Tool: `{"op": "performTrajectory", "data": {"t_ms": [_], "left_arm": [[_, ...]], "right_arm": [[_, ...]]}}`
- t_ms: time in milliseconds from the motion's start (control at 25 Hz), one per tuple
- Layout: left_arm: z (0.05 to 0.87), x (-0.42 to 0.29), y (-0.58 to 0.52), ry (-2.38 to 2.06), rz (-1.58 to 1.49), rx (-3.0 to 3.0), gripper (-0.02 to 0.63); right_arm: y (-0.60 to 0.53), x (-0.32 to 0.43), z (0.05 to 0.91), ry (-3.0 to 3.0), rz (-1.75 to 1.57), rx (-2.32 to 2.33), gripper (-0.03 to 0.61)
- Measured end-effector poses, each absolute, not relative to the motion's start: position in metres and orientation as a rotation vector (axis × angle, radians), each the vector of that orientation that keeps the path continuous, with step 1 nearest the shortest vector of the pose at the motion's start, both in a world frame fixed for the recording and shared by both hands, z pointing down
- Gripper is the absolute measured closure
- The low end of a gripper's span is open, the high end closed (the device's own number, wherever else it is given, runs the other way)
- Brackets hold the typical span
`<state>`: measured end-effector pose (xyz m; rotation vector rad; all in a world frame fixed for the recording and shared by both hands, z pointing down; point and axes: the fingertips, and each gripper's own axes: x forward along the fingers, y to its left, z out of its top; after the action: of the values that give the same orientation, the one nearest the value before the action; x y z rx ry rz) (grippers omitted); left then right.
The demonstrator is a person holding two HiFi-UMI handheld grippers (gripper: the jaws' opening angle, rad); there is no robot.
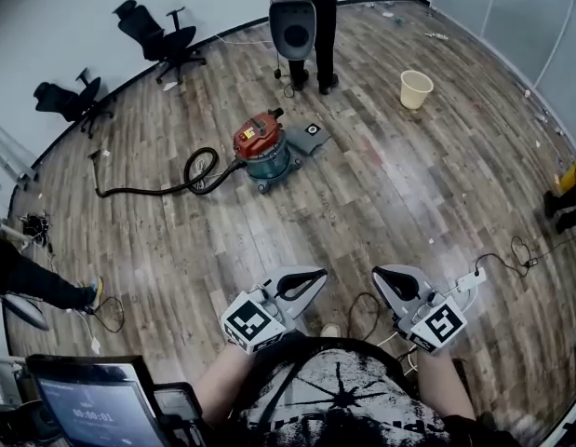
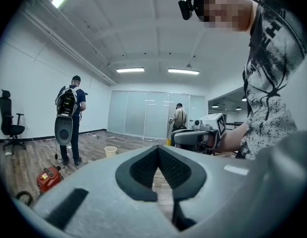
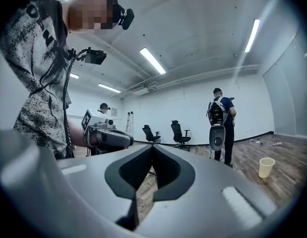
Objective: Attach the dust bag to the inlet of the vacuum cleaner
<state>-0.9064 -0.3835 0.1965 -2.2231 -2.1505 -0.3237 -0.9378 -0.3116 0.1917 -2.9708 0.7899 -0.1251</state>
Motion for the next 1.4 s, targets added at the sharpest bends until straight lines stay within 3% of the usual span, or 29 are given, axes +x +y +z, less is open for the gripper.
{"op": "performTrajectory", "data": {"t_ms": [1400], "left_arm": [[0.200,-0.895,-0.347,-2.241,-0.278,-2.212,0.611]], "right_arm": [[-0.297,-0.919,0.175,0.836,0.029,-3.072,0.572]]}}
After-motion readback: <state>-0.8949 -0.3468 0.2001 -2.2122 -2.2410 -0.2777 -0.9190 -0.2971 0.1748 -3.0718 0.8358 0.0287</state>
